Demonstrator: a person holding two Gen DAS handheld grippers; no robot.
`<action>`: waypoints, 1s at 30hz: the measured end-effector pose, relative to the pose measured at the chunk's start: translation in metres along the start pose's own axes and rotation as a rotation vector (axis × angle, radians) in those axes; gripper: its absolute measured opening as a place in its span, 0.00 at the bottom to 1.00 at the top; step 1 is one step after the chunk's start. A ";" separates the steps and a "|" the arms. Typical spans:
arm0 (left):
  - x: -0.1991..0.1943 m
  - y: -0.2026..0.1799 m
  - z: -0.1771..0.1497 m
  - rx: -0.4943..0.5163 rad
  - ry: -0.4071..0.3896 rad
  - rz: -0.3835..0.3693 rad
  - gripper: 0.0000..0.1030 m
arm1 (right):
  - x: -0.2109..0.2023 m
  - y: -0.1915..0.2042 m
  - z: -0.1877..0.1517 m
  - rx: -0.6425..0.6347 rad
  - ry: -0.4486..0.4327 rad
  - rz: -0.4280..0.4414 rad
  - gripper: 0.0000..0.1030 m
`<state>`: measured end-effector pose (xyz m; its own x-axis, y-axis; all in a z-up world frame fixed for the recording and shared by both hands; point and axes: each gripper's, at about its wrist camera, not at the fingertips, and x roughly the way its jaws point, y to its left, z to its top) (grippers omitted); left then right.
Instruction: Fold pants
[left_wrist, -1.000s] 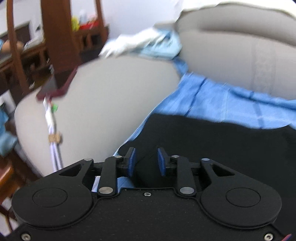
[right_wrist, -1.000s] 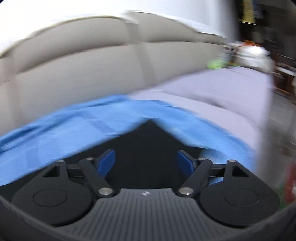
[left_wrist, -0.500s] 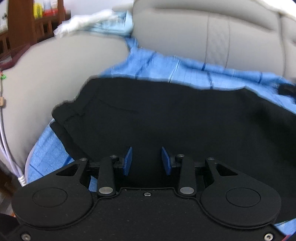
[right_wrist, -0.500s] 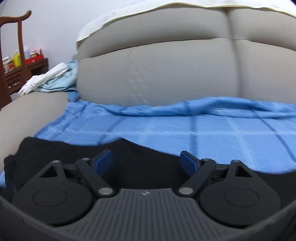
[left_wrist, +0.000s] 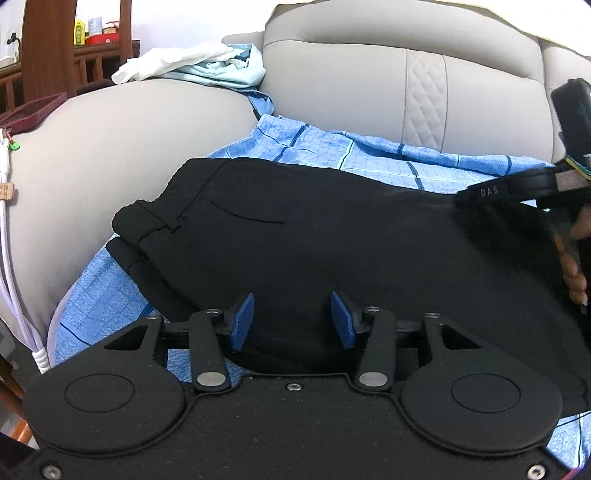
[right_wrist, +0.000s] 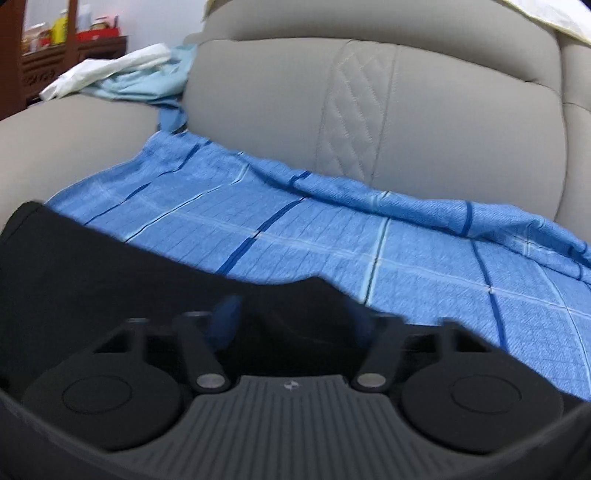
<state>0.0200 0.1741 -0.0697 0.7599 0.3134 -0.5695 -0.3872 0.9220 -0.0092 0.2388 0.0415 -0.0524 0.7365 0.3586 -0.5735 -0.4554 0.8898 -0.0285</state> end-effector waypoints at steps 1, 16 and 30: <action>0.000 0.001 0.000 -0.004 -0.001 -0.004 0.46 | 0.002 -0.002 0.003 0.001 0.000 -0.006 0.29; -0.001 0.001 -0.002 -0.009 -0.008 -0.001 0.47 | -0.031 -0.020 0.009 0.074 -0.088 0.083 0.65; 0.000 -0.001 -0.001 -0.004 0.002 0.018 0.48 | -0.084 -0.029 -0.064 0.045 -0.076 0.171 0.75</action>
<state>0.0203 0.1728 -0.0703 0.7517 0.3294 -0.5714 -0.4026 0.9154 -0.0020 0.1579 -0.0329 -0.0557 0.6863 0.5248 -0.5036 -0.5561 0.8249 0.1016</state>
